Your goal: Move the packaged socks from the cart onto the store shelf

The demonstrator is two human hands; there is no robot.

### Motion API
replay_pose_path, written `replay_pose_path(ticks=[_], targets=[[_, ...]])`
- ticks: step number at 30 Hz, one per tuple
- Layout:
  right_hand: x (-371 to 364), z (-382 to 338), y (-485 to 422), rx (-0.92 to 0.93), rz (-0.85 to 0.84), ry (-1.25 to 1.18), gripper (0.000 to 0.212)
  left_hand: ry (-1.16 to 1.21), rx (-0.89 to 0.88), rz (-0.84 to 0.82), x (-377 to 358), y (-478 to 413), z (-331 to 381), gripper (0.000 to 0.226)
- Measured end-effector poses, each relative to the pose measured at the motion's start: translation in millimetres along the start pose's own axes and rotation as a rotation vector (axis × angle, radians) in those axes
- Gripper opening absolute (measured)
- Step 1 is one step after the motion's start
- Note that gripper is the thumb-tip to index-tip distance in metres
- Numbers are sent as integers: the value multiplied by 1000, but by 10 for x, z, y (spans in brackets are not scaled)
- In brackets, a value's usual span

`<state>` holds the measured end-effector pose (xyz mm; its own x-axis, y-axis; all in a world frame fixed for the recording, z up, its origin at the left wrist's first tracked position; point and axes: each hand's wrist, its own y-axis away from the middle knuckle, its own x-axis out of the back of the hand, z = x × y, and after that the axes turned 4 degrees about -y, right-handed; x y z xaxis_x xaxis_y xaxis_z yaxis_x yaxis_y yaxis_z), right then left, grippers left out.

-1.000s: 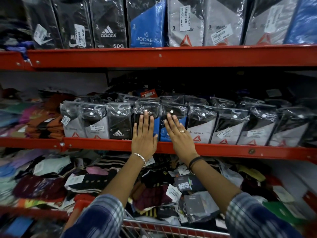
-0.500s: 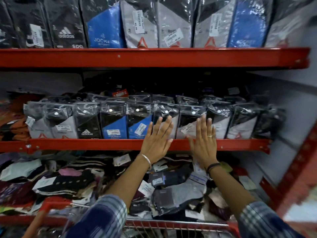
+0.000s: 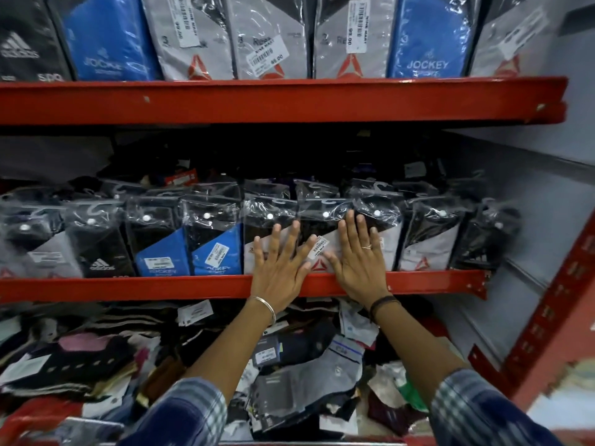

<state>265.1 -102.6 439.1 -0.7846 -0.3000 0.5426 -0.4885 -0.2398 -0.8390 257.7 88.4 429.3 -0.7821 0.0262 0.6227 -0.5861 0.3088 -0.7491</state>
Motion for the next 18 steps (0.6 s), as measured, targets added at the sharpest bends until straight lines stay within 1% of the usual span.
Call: replay_pose_path(ticks=[5, 7, 11, 13, 14, 15, 17, 18], targets=[[-3, -1, -16, -3, -34, 12, 65, -9, 0, -34, 21, -5, 16, 53], [48, -13, 19, 10, -52, -6, 64, 27, -10, -37, 90, 35, 21, 57], [256, -103, 181, -7, -57, -85, 62, 108, -44, 27, 377, 189, -17, 61], [434, -187, 183, -22, -11, -109, 64, 125, -35, 59, 588, 230, -87, 60], [535, -247, 109, -3, 46, -117, 65, 129, -43, 106, 705, 197, -121, 60], [680, -309, -34, 11, 76, -133, 65, 142, -44, 120, 854, 92, -180, 60], [967, -439, -401, 59, 188, -158, 66, 121, -45, 208, 1149, -192, -271, 62], [1101, -504, -546, 62, 236, -162, 66, 92, -15, 252, 1292, -291, -297, 65]])
